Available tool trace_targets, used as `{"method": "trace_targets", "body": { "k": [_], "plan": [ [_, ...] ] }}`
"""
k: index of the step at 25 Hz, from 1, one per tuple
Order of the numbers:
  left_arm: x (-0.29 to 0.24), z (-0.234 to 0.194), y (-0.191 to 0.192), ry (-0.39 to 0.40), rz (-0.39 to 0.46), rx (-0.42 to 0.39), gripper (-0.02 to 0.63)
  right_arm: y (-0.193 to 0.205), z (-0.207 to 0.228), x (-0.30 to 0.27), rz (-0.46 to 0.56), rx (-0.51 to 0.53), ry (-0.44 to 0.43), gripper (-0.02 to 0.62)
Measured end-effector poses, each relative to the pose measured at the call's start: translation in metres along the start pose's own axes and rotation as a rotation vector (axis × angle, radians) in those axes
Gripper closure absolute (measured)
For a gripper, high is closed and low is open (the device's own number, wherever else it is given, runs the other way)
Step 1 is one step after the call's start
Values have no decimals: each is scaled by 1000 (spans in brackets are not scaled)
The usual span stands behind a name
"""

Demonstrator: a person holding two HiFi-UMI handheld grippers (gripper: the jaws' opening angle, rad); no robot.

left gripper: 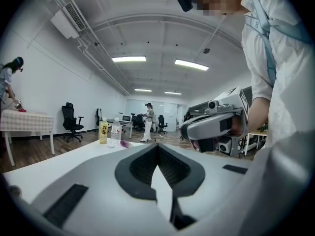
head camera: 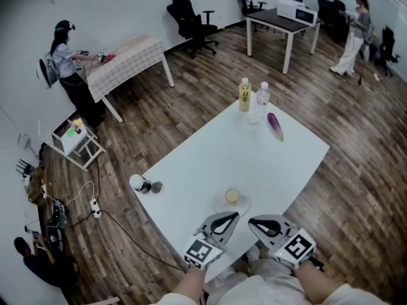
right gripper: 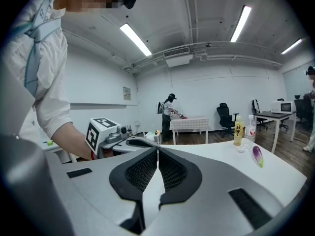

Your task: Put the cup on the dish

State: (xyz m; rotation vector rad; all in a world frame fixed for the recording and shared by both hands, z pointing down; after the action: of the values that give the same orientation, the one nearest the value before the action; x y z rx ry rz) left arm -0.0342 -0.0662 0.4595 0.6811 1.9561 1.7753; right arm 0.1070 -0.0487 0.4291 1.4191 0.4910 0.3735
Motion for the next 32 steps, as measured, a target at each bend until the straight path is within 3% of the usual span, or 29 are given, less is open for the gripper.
{"method": "trace_targets", "body": {
  "k": [13, 32],
  "plan": [
    [13, 32, -39, 13, 74, -13, 606, -18, -4, -1, 53, 10, -47, 563],
    [21, 25, -48, -23, 65, -22, 606, -24, 2, -10, 75, 6, -72, 563]
  ]
}}
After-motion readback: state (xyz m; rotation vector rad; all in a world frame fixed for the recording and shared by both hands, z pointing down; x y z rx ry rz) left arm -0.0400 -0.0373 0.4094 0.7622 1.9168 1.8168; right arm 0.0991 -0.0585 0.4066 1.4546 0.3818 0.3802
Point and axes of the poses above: the fingertips, and each gripper's own axes: x backward along the fingers, z to its right, y out of its underside, the point moved 7 cm from there along x, backward along the fingers, and after that the axes turned 8 degrees about z, right-handed, at the moved point
